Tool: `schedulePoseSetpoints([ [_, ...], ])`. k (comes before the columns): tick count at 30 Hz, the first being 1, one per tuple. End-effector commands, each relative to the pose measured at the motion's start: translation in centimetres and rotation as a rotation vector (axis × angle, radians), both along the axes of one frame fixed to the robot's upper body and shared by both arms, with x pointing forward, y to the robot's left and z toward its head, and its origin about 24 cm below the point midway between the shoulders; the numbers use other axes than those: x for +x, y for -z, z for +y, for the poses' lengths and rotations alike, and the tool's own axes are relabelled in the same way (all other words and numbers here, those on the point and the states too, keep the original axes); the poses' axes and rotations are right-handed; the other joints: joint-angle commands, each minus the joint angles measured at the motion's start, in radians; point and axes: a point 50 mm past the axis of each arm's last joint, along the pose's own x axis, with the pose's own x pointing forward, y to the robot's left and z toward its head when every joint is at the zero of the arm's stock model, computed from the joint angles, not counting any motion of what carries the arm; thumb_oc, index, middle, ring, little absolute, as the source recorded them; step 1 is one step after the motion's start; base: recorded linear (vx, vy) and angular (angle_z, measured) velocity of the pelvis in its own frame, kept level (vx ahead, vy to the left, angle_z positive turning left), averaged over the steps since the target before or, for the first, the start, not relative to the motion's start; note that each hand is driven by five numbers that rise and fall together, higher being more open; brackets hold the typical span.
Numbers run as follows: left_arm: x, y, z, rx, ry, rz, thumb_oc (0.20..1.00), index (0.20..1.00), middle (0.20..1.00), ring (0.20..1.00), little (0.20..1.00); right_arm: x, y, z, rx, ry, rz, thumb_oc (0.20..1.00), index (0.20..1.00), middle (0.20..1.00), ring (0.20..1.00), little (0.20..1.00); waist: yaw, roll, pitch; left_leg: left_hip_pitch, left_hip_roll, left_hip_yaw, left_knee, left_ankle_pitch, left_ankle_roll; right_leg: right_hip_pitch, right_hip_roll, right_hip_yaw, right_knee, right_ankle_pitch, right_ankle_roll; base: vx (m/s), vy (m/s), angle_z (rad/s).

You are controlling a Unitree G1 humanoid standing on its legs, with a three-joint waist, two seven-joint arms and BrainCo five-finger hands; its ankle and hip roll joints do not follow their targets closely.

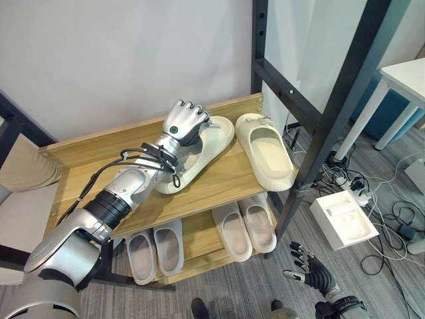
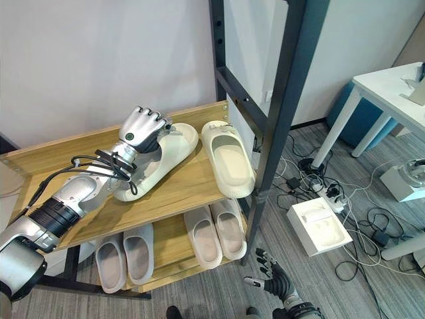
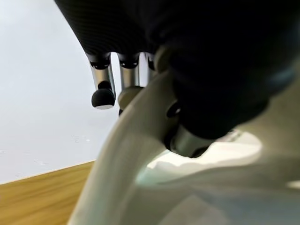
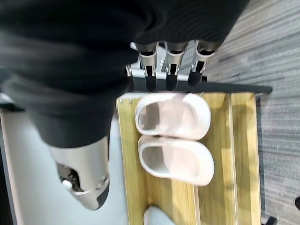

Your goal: Arrange the slippers neatly on the shoe rack.

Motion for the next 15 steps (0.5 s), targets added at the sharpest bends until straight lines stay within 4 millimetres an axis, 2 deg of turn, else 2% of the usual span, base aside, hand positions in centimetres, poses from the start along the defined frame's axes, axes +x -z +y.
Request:
schedulePoseSetpoints([
  [1,2.1,-6.3,1.1,-0.010,-0.101,-0.178,0.200,0.200,0.200,0.200,0.200,1.5,-2.7,-0.1,0.020,-0.015,-0.150,1.000,1.000,1.000,1.000,1.000,0.019,-0.012,0.010,0.164,0.018,-0.005,-0.004,-0.216,-0.023,-0.104,0.013,-0.030,-0.007,0.063,0.038,0.00,-0.031,-0.10],
  [5,2.1,-6.0,1.3,-0.021,-0.101,-0.158,0.200,0.200,0.200,0.200,0.200,1.3,-2.5,0.0,0.032,-0.012,-0.144,1.000,1.000,1.000,1.000,1.000,0.020,-0.014,0.008,0.168,0.023,-0.001,-0.004,-0.215,-0.024,-0.102,0.017,-0.027,-0.007,0.060,0.035,0.01,-0.028,-0.11],
  [6,2.0,-6.0,1.3,-0.021,-0.101,-0.157,0.272,0.272,0.272,0.272,0.272,1.3,-2.5,0.0,0.032,-0.012,-0.144,1.000,1.000,1.000,1.000,1.000,0.020,-0.013,0.008,0.168,0.023,-0.001,-0.004,-0.215,-0.024,-0.103,0.018,-0.027,-0.007,0.060,0.035,0.01,-0.024,-0.07],
  [7,2.0,-6.0,1.3,-0.028,-0.098,-0.153,1.000,1.000,1.000,1.000,1.000,1.4,-2.5,0.0,0.033,-0.012,-0.143,1.000,1.000,1.000,1.000,1.000,0.021,-0.014,0.007,0.168,0.023,-0.002,-0.004,-0.215,-0.024,-0.101,0.018,-0.029,-0.007,0.059,0.034,0.00,0.000,0.00],
  [15,0.9,-6.0,2.2,-0.149,-0.082,-0.097,1.000,1.000,1.000,1.000,1.000,1.8,-2.4,0.4,0.045,0.000,-0.147,1.000,1.000,1.000,1.000,1.000,0.061,-0.022,0.003,0.160,0.024,-0.037,-0.004,-0.208,-0.026,-0.082,0.021,-0.062,-0.008,0.048,0.023,0.00,-0.016,0.06],
])
